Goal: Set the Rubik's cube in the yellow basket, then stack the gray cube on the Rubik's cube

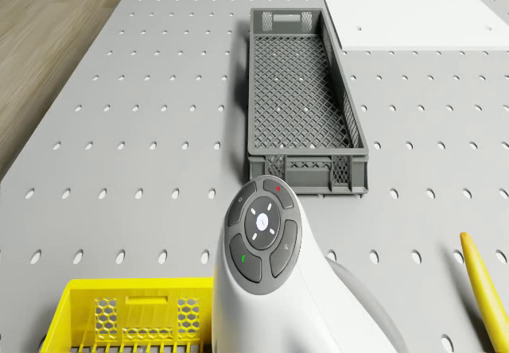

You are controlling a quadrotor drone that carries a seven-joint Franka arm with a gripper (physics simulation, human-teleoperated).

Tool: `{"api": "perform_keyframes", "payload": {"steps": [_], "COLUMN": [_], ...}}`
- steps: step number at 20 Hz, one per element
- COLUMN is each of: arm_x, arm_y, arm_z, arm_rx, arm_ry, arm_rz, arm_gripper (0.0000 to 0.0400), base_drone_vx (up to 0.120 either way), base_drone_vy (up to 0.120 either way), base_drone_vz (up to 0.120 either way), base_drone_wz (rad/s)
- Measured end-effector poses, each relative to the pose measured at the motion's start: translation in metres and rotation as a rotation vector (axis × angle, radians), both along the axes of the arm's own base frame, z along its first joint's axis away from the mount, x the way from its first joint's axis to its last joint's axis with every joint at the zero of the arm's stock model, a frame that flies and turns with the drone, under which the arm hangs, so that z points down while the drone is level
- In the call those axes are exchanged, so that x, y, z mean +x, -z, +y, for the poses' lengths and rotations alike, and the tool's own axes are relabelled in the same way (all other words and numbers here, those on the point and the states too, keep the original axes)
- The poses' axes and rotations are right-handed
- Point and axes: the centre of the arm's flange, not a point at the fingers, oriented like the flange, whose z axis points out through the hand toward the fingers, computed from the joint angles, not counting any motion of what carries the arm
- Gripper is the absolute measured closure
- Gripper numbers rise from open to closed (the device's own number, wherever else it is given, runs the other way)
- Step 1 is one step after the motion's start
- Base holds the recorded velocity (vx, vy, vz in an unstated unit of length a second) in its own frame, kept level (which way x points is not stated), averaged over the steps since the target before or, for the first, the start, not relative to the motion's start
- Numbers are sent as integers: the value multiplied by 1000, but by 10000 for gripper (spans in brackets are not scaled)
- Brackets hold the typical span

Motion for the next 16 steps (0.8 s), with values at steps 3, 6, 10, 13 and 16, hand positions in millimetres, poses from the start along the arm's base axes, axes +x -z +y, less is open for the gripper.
{"api": "perform_keyframes", "payload": {"steps": [3, 6, 10, 13, 16], "arm_x": [0, 0, 0, 0, 0], "arm_y": [0, 0, 0, 0, 0], "arm_z": [0, 0, 0, 0, 0], "arm_rx": [0, 0, 0, 0, 0], "arm_ry": [0, 0, 0, 0, 0], "arm_rz": [0, 0, 0, 0, 0], "arm_gripper": [0, 0, 0, 0, 0], "base_drone_vx": [0, 0, 0, 0, 0], "base_drone_vy": [-120, -120, -120, -120, -120], "base_drone_vz": [0, 0, 0, 0, 0], "base_drone_wz": [0, 0, 0, 0, 0]}}
